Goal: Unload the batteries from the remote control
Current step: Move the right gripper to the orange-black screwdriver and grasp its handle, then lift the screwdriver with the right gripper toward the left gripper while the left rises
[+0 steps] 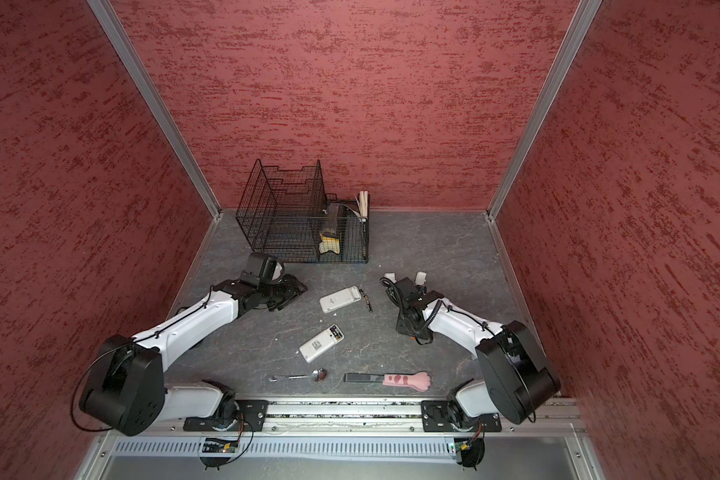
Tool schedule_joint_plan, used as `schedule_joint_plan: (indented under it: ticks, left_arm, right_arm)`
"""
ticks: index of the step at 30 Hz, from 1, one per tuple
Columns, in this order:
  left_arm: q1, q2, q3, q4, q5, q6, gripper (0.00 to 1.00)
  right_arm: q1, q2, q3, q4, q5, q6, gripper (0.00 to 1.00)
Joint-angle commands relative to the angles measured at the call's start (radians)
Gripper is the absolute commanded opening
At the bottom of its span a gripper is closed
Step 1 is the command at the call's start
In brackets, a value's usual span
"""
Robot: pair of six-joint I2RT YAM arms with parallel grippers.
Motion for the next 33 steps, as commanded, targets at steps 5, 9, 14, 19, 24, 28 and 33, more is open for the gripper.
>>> schedule_joint_plan:
  ticks: [5,9,14,19,24,28,33]
  left_arm:
    - [0.006,0.022,0.032,0.024,0.017,0.019,0.50]
    - [0.013,0.021,0.030,0.031,0.025,0.020,0.50]
    - [0.027,0.008,0.020,0.052,0.050,0.018,0.50]
    - [0.035,-0.006,0.002,0.108,0.115,0.016,0.50]
    - [0.022,-0.013,-0.034,0.189,0.184,0.006,0.51]
    - [-0.004,-0.023,-0.066,0.252,0.216,-0.016,0.52]
    - [-0.041,-0.057,-0.097,0.312,0.228,-0.053,0.52]
  right_arm:
    - [-0.012,0.038,0.007,0.017,-0.017,-0.039,0.27]
    - [-0.012,0.040,0.031,-0.021,-0.001,-0.083,0.12]
    - [-0.008,-0.030,0.046,-0.032,-0.045,-0.187,0.02]
    - [0.026,-0.177,0.031,0.041,-0.223,-0.256,0.00]
    - [0.091,-0.262,0.020,0.156,-0.362,-0.275,0.00]
    - [0.137,-0.250,0.049,0.205,-0.409,-0.273,0.00]
    - [0.184,-0.217,0.084,0.268,-0.450,-0.275,0.00]
